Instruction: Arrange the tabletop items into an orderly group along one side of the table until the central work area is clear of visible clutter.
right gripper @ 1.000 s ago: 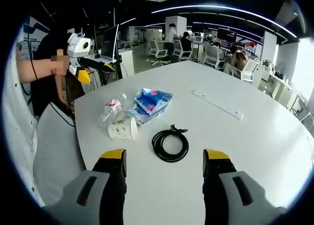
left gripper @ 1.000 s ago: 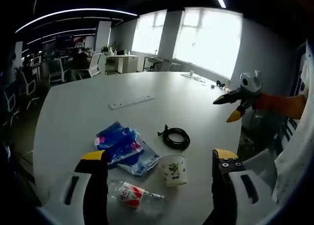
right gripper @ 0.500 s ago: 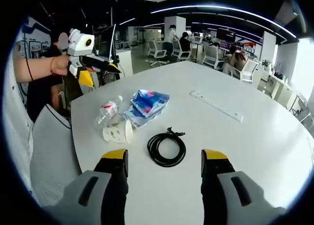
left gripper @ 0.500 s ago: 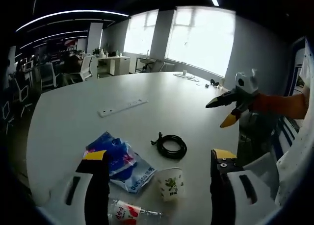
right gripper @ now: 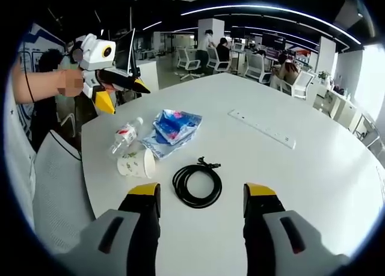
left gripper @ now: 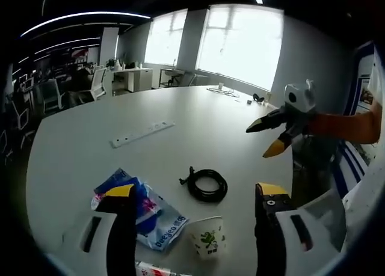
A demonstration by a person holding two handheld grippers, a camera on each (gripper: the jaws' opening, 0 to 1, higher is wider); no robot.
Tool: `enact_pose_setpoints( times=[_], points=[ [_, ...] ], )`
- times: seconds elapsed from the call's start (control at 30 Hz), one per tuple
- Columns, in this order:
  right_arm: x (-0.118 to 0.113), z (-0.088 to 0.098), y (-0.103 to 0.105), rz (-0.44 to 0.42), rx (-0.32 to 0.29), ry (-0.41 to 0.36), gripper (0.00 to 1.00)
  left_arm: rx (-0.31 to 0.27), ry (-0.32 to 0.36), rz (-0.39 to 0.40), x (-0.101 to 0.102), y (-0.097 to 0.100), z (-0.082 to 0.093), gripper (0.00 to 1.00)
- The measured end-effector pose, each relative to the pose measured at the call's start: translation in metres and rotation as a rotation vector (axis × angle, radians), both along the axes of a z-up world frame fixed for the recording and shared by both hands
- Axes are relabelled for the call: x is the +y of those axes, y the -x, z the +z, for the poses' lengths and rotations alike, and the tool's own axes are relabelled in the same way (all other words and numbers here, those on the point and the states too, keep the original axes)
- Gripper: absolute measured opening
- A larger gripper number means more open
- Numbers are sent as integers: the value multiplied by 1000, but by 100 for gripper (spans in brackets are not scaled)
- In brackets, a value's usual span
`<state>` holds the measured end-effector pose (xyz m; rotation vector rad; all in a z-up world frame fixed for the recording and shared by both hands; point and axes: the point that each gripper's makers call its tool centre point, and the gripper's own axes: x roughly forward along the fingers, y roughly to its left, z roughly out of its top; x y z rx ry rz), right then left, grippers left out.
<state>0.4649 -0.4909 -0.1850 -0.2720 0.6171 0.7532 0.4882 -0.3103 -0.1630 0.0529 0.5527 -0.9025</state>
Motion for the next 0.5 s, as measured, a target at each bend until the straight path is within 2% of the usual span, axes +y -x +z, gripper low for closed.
enact_pose_setpoints(
  times=[0.5],
  points=[
    [2, -17, -18, -35, 22, 12, 50, 1, -26, -48, -33, -18, -14, 77]
  ],
)
